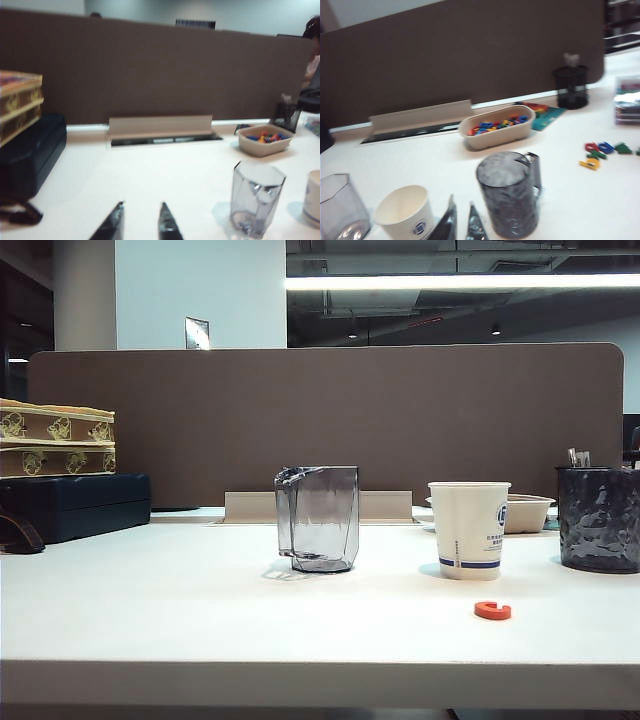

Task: Pick up the letter "c" and put it in the paper cup.

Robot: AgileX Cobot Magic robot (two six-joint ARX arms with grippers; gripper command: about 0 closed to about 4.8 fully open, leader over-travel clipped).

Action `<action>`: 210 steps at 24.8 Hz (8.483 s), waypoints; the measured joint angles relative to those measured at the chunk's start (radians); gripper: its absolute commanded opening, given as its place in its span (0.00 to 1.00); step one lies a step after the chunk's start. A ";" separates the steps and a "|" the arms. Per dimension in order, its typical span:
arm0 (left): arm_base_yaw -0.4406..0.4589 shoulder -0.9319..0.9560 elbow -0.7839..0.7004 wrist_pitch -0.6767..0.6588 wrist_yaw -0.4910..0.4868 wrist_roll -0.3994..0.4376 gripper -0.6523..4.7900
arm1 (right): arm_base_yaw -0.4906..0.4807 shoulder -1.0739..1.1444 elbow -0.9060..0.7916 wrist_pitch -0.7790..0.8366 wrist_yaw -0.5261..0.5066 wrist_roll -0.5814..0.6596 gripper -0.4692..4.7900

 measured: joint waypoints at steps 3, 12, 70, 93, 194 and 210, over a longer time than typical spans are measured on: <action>-0.026 0.037 0.027 -0.004 0.040 -0.001 0.23 | 0.000 0.105 0.058 -0.010 -0.098 -0.090 0.14; -0.123 0.152 0.040 -0.010 0.098 0.055 0.23 | 0.017 0.322 0.151 0.022 -0.271 -0.169 0.34; -0.385 1.150 0.115 0.528 0.072 0.267 0.29 | 0.488 1.113 0.219 0.076 -0.187 -0.389 0.46; -0.385 1.192 0.121 0.560 0.076 0.292 0.29 | 0.486 1.242 0.219 0.124 -0.082 -0.398 0.48; -0.385 1.192 0.121 0.560 0.076 0.292 0.28 | 0.487 1.347 0.327 0.202 -0.011 -0.355 0.31; -0.385 1.191 0.121 0.563 0.076 0.292 0.28 | 0.487 1.260 0.497 0.146 0.008 -0.363 0.31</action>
